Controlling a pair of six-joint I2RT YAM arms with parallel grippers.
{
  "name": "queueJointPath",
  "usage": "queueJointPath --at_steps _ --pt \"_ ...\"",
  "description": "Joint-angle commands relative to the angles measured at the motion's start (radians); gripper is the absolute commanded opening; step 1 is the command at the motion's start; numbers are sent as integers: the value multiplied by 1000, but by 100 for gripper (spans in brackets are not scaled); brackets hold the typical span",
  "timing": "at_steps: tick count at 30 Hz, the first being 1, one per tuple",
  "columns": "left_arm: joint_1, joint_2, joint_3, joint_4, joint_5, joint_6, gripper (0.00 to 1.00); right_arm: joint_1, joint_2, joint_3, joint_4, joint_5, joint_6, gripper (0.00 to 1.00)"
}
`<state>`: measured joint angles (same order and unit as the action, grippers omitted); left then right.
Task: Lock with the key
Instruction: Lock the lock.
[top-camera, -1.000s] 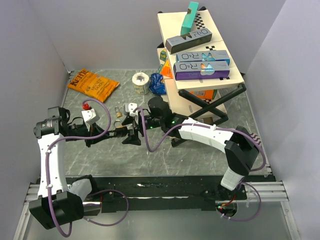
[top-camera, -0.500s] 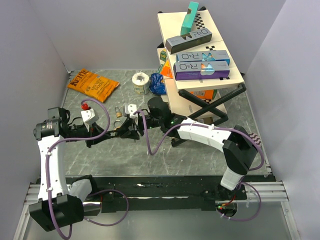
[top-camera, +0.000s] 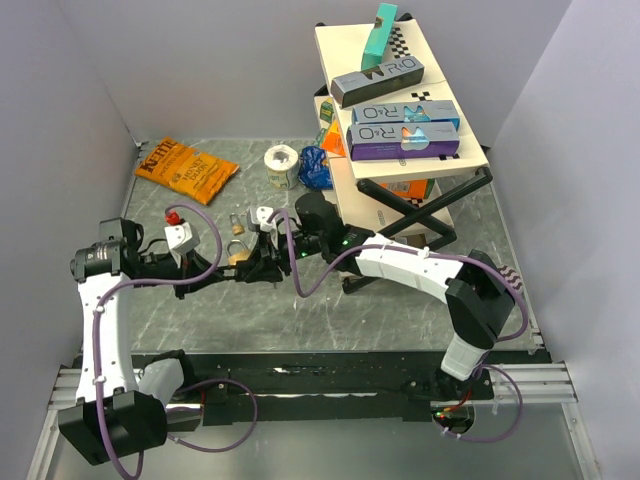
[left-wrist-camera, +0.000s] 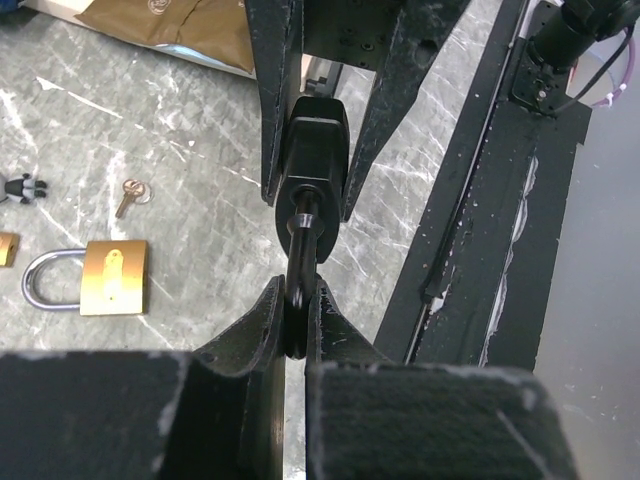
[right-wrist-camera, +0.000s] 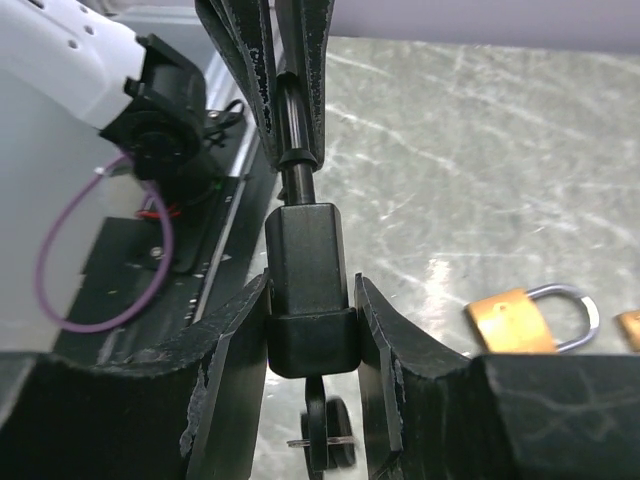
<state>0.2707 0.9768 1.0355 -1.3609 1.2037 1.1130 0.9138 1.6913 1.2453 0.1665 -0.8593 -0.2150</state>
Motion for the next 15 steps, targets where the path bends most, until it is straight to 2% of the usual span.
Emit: queueJointPath --at_steps 1,10,14,15 --pt "-4 2 1 37 106 85 1 5 -1 55 21 -122 65 0" --pt "-47 26 -15 42 178 41 1 13 10 92 108 -99 154 0" --pt "-83 1 -57 126 178 -70 1 25 27 112 148 -90 169 0" --pt "-96 -7 -64 193 177 -105 1 28 30 117 154 -87 172 0"
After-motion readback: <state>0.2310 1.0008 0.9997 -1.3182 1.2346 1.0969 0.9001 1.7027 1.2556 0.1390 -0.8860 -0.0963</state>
